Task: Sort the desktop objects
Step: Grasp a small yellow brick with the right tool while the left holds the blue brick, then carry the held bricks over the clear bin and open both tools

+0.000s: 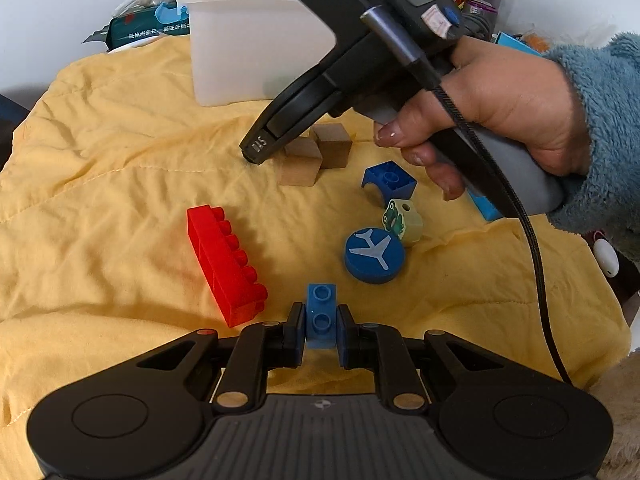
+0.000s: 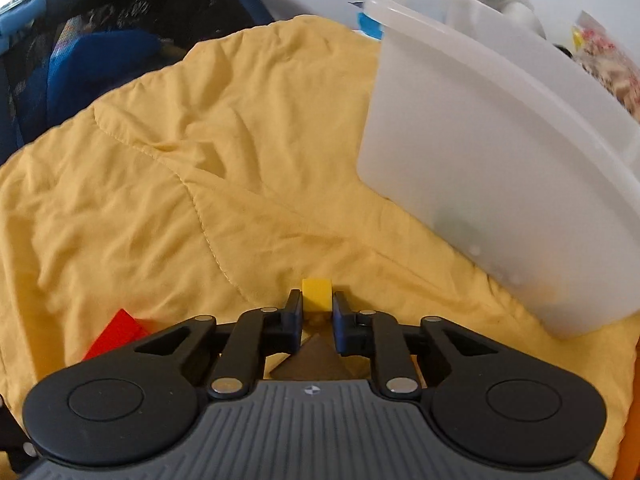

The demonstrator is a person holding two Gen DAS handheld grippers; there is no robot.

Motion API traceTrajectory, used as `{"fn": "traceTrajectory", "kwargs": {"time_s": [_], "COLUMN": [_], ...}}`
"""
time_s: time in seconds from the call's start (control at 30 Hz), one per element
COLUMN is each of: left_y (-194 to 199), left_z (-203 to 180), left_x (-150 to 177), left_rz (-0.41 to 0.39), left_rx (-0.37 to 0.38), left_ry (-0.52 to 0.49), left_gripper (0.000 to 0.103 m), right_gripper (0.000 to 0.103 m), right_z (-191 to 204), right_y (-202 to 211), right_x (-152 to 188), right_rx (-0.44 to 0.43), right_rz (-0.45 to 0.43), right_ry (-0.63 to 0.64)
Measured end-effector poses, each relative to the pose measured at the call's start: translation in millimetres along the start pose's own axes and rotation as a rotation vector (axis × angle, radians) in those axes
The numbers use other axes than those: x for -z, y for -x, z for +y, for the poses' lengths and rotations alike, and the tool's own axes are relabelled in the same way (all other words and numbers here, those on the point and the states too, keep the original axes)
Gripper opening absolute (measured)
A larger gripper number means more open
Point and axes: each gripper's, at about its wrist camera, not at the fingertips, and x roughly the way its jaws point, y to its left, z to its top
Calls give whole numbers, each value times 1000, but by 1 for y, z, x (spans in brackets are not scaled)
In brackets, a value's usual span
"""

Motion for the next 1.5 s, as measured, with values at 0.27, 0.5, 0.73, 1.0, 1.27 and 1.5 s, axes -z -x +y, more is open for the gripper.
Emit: {"fn": "traceTrajectory", "kwargs": {"time_s": [0.27,0.5,0.73,1.0,1.27,1.5], "left_y": [4,26,54,59,46,-3], "left_z": [-3,-10,-11,-12,-9,9], "left_x": [0,-22,-80,-158,-221,-264], "left_rz": [-25,-124,-295,-405,-468,-453], "left_rx": [0,29,39,35,9,-31], "left_ry": [16,24,30,-39,-150,-129], "left_gripper": [19,19,19,19,19,19], "right_gripper": [17,17,17,17,17,17], "right_z": [-14,-33,-46,-65,-111,-134], "right_y": [46,85,107,123,140,119], "right_x": [8,25,31,28,-8,-41], "right_rx": [-42,-32,37,105,221,246], "right_rz": [-69,-116,-177,-239,-363,-408], "right_ry": [-58,-107,-105,-115,-148,-181]}}
